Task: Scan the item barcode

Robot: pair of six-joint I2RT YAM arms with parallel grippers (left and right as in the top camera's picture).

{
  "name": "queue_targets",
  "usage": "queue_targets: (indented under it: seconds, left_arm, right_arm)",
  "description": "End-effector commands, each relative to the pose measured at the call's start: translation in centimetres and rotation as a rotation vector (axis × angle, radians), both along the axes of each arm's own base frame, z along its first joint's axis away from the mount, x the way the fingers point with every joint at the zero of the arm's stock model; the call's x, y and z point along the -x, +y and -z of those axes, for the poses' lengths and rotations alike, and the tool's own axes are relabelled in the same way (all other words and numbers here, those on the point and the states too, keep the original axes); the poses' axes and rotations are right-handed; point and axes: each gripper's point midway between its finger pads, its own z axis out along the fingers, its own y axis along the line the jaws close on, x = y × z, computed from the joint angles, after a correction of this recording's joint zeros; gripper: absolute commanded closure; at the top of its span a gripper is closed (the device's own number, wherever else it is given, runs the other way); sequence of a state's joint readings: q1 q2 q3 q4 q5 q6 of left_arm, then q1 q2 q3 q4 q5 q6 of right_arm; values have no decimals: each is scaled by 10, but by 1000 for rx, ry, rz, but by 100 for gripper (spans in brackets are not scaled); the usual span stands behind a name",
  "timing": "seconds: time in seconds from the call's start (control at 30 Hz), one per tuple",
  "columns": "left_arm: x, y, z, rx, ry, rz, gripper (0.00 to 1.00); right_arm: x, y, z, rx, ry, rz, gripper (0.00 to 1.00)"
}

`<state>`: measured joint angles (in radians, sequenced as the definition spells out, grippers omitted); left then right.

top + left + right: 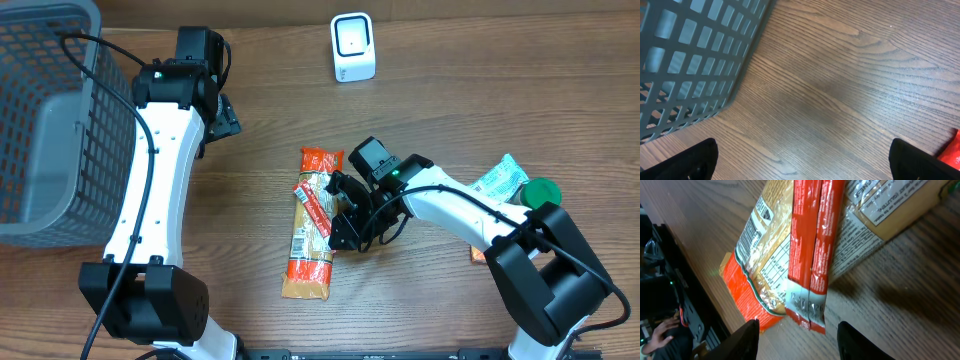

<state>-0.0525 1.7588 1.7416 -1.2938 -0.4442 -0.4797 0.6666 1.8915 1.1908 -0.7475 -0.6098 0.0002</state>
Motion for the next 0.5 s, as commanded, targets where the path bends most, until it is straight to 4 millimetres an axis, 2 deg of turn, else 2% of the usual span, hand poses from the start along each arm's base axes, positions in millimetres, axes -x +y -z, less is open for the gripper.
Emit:
queue_targets:
  seconds: [0.0, 0.17, 0.47]
  left_arm:
    - [-2, -3, -6, 3, -22, 4, 0]
    - [-2, -3, -6, 3, -22, 4, 0]
    - [-2, -3, -6, 3, -22, 4, 0]
  right_arm:
    - [-5, 4, -6, -30, -28, 6, 48]
    - [-13, 4, -4, -5, -43, 53, 48]
    - [-8, 1, 2, 1, -33, 53, 48]
